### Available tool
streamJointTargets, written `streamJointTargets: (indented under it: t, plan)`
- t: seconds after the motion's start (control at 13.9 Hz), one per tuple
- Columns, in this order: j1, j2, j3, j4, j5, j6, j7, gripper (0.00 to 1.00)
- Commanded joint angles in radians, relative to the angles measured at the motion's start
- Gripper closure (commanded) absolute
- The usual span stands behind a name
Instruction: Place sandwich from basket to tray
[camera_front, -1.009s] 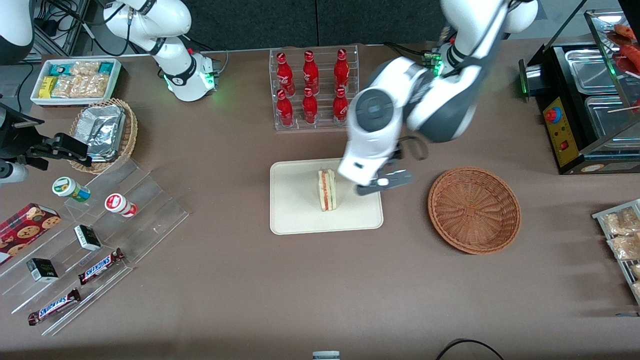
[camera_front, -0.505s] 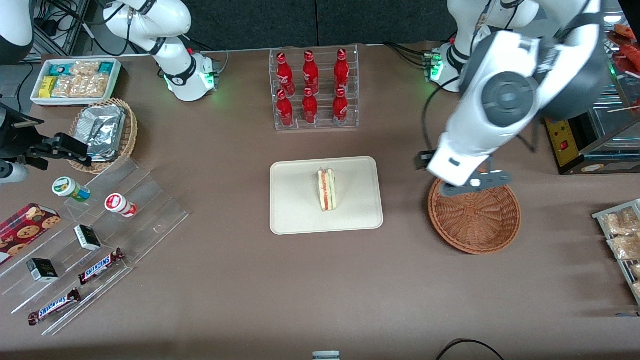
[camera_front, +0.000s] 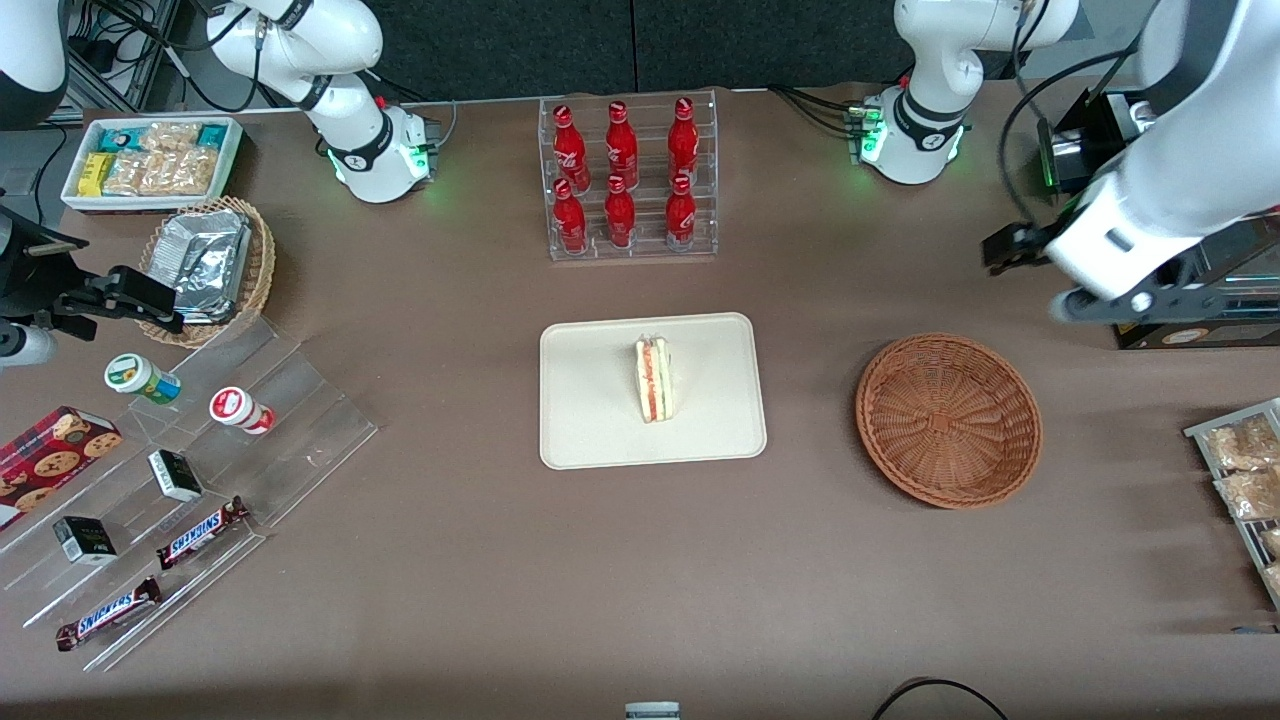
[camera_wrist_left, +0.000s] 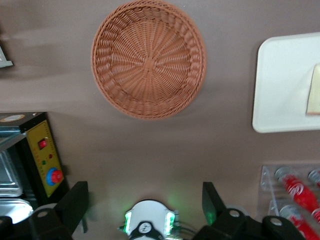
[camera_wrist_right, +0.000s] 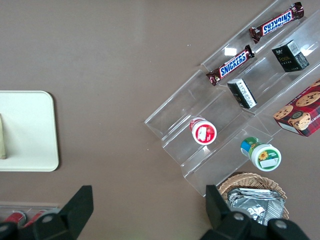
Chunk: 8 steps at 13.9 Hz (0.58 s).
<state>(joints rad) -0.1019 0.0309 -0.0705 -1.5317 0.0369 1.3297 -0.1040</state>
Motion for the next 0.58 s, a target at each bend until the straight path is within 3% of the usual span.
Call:
streamJointTargets:
  t: [0.0,0.29,0.5]
  plan:
    - [0.046,-0.117,-0.014,-0.128,0.012,0.022,0.078,0.0]
    - [0.073,-0.154,-0.014,-0.142,0.004,0.023,0.116,0.0]
    - [0.076,-0.106,-0.014,-0.078,0.008,0.022,0.107,0.0]
